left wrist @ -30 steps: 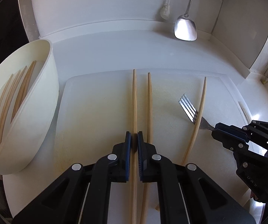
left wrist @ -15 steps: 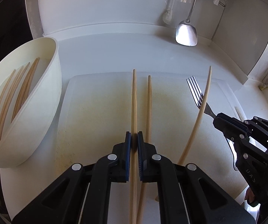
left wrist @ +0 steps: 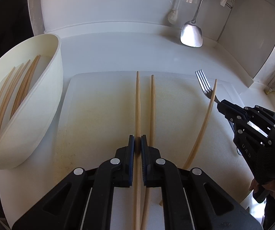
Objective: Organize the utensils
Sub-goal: 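Lift and carry the chopsticks over the white bowl while the right tool carries the fork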
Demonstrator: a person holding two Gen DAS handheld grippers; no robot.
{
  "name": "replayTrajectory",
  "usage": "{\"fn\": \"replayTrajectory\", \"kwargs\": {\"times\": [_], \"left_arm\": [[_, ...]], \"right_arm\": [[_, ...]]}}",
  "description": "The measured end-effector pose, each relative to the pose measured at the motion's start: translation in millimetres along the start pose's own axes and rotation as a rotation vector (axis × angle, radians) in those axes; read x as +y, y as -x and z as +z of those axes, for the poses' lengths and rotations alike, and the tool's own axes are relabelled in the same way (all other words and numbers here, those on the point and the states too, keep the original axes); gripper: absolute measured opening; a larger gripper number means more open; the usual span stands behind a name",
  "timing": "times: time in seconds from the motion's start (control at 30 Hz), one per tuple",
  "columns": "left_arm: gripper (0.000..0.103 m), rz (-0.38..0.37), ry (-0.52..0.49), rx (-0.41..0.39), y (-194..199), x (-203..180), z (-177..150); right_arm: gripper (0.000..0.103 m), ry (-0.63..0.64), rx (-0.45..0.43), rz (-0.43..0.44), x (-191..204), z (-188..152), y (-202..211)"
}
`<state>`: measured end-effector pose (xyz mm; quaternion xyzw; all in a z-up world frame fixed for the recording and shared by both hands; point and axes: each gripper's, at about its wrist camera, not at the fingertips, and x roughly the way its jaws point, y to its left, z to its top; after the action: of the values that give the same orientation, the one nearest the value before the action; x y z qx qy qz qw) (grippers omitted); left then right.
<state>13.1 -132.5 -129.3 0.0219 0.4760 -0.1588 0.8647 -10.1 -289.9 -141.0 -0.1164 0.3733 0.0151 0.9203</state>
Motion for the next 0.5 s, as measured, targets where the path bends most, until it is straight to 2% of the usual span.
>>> {"fn": "replayTrajectory", "kwargs": {"times": [0.3,0.5], "left_arm": [[0.007,-0.010,0.000,-0.011,4,-1,0],[0.007,-0.011,0.010,-0.050,15,1,9]], "right_arm": [[0.006,-0.041,0.005,-0.084,-37,-3,-3],[0.006,-0.078,-0.009,-0.120,-55,-7,1]]}}
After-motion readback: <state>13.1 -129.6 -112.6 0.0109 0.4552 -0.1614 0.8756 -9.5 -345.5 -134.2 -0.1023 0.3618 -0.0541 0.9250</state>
